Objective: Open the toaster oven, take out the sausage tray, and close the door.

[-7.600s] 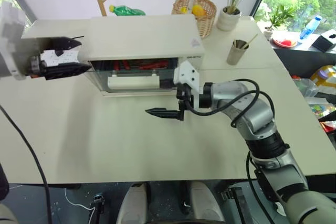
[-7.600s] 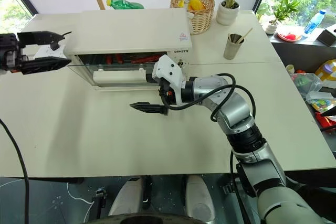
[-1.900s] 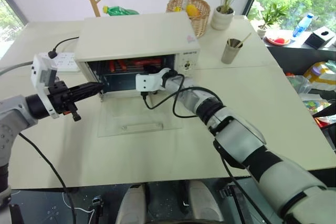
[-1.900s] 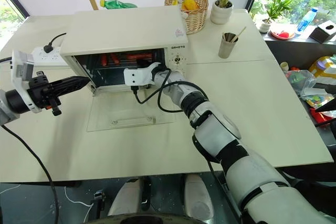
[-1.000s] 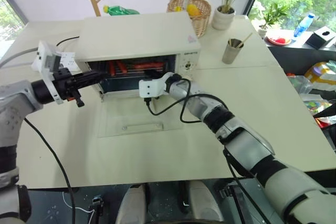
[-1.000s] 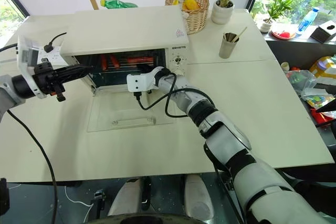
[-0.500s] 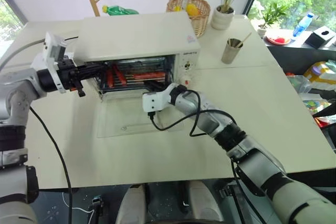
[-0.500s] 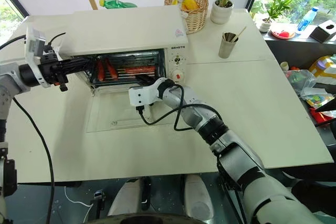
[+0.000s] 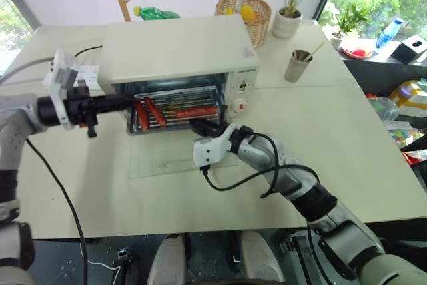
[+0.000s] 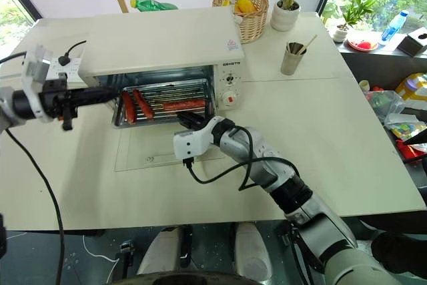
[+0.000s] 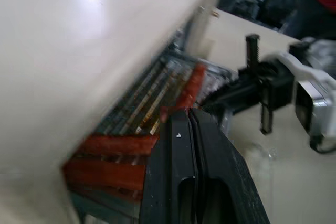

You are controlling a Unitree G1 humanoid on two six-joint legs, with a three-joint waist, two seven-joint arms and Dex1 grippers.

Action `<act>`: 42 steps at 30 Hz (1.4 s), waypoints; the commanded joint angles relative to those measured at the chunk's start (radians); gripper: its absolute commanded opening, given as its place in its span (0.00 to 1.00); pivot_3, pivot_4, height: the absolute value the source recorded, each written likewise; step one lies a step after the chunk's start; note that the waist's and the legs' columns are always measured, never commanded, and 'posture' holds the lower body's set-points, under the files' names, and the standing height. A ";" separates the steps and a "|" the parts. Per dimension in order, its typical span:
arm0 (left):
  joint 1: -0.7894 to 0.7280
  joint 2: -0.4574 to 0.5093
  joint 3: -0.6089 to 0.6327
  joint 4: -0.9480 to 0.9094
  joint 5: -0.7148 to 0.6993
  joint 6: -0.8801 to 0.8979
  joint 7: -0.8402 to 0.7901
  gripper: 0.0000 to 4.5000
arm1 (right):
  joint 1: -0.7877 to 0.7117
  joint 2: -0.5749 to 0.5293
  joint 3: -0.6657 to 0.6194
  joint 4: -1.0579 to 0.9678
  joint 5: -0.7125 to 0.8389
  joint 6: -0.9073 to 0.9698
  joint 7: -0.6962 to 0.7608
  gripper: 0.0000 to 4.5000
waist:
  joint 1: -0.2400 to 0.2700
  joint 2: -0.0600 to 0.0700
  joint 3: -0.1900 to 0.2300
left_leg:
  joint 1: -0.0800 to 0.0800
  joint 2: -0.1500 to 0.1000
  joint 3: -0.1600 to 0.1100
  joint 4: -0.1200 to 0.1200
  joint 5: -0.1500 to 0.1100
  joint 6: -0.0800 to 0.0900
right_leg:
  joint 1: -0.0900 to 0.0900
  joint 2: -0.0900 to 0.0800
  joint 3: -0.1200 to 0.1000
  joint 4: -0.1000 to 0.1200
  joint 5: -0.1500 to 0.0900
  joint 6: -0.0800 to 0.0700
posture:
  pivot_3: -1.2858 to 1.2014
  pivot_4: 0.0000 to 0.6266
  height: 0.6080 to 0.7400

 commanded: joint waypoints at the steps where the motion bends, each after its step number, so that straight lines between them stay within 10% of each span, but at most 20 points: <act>1: 0.039 0.049 0.055 -0.045 -0.031 0.013 -0.045 0.00 | 0.025 -0.016 -0.023 -0.055 0.018 -0.005 0.026 0.03 | 0.001 0.000 0.000 | 0.000 0.000 0.000 0.000 0.000 0.000 | 0.000 0.000 0.000 0.000 0.000 0.000 | 0.52 0.24 1.00; 25: -0.242 -0.139 -0.011 0.198 0.102 -0.130 0.144 0.00 | -0.014 -0.026 -0.042 -0.044 -0.025 -0.086 0.016 0.03 | 0.021 -0.002 -0.001 | 0.000 0.000 0.001 0.003 0.000 0.000 | 0.001 0.002 0.000 0.001 0.000 0.000 | 0.52 0.24 1.00; 42: -0.129 -0.031 0.038 0.095 -0.005 0.049 0.016 0.00 | 0.140 -0.146 -0.129 -0.163 0.061 -0.252 -0.029 0.03 | 0.018 -0.002 0.000 | 0.000 0.001 0.001 0.002 0.000 0.000 | 0.001 0.002 0.000 0.001 0.000 0.000 | 0.52 0.24 1.00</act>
